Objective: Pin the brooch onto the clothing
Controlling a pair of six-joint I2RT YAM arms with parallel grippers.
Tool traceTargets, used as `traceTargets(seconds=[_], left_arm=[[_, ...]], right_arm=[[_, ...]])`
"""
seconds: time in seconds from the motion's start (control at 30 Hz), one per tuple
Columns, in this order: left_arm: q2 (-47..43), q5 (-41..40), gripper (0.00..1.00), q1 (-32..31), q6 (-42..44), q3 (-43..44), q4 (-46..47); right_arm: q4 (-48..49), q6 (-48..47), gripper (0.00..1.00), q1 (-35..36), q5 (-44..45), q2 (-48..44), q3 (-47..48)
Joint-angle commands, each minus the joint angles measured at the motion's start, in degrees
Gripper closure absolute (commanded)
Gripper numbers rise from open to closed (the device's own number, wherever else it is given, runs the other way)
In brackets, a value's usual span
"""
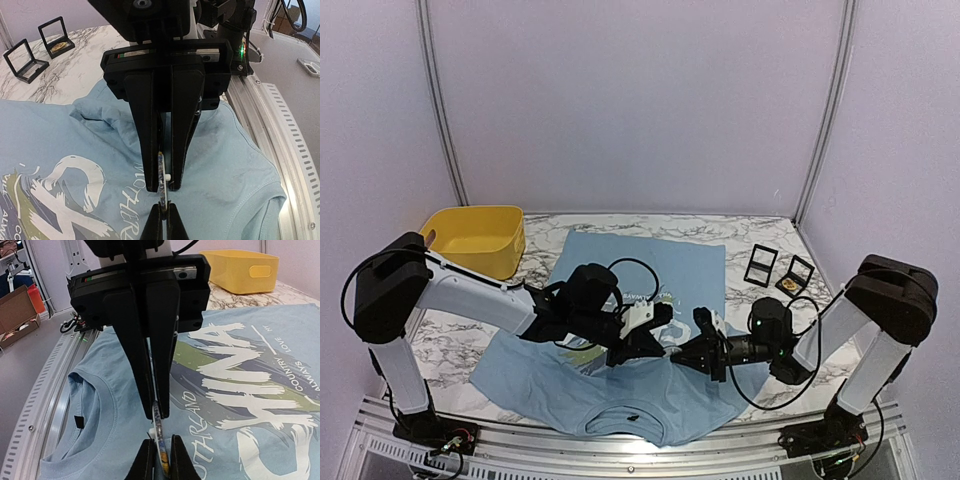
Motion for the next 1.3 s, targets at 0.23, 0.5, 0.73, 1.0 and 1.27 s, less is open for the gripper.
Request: traceTargets(seconds=[0.23,0.5,0.73,1.0,1.27], left_arm=[[-2.0,1.8,1.0,-0.6,0.3,0.0,-0.3],[-2.0,1.9,1.0,-0.7,0.1,0.0,-0.2],[-2.4,1.5,1.0,-0.7,-0.3,-0.6,-0.2],[-2.5,-1.4,1.0,-0.7,0.7,-1.2,-0.2],[-1.3,-15.2,1.0,-3.1,10.9,-2.2,-0.4]], right_arm=[[-4.4,3.6,0.98,0.2,6.5,-0.9,3.4],[-7.6,10.1,1.0,-1.2,8.9,-0.9,5.1],[-3.8,12.9,1.0,-2.1,8.5,-0.2,2.7],[-0.7,9.8,0.71,-2.1,3.1,-2.5,-0.9],[-8.5,5.5,0.61,-2.2,7.3,-13.4,-2.7]])
